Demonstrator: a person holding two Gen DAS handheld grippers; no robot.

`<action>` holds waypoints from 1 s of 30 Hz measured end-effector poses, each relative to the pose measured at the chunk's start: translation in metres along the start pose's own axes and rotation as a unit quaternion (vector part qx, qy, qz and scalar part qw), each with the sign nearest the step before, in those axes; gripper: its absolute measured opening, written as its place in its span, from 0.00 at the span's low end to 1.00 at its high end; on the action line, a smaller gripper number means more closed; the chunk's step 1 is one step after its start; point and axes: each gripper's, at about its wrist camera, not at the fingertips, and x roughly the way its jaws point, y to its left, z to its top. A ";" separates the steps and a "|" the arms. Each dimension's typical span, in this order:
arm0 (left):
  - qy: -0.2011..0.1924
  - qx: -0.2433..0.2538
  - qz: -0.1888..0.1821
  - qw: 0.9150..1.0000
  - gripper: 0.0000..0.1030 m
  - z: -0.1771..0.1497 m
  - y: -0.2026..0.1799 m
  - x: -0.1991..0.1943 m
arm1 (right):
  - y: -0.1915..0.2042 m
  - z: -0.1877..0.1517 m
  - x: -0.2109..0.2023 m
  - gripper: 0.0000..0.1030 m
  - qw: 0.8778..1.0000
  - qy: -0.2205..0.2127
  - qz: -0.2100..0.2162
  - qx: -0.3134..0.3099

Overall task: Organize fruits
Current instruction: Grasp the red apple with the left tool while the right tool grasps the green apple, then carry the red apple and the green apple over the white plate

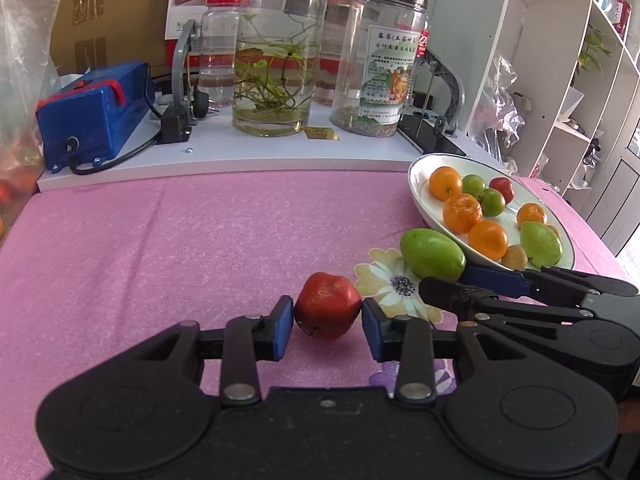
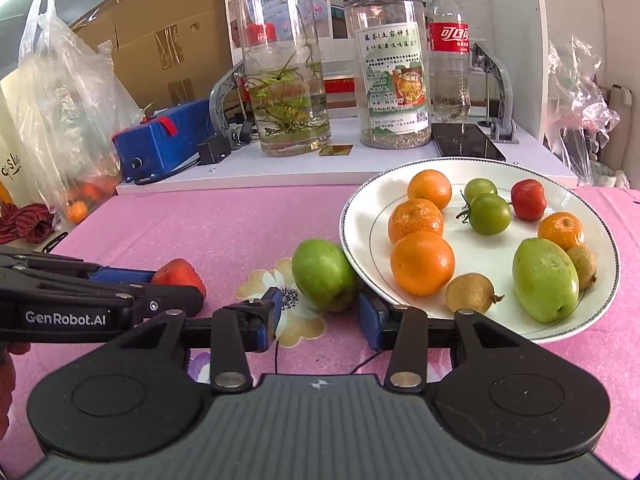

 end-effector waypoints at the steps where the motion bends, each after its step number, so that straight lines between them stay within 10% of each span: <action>1: -0.001 -0.002 0.000 1.000 1.00 0.000 0.003 0.000 | 0.001 0.001 0.001 0.72 1.000 -0.001 0.002 -0.002; 30: 0.006 -0.018 -0.005 1.000 1.00 0.007 0.027 0.015 | 0.022 0.015 0.028 0.63 0.998 0.006 0.031 -0.062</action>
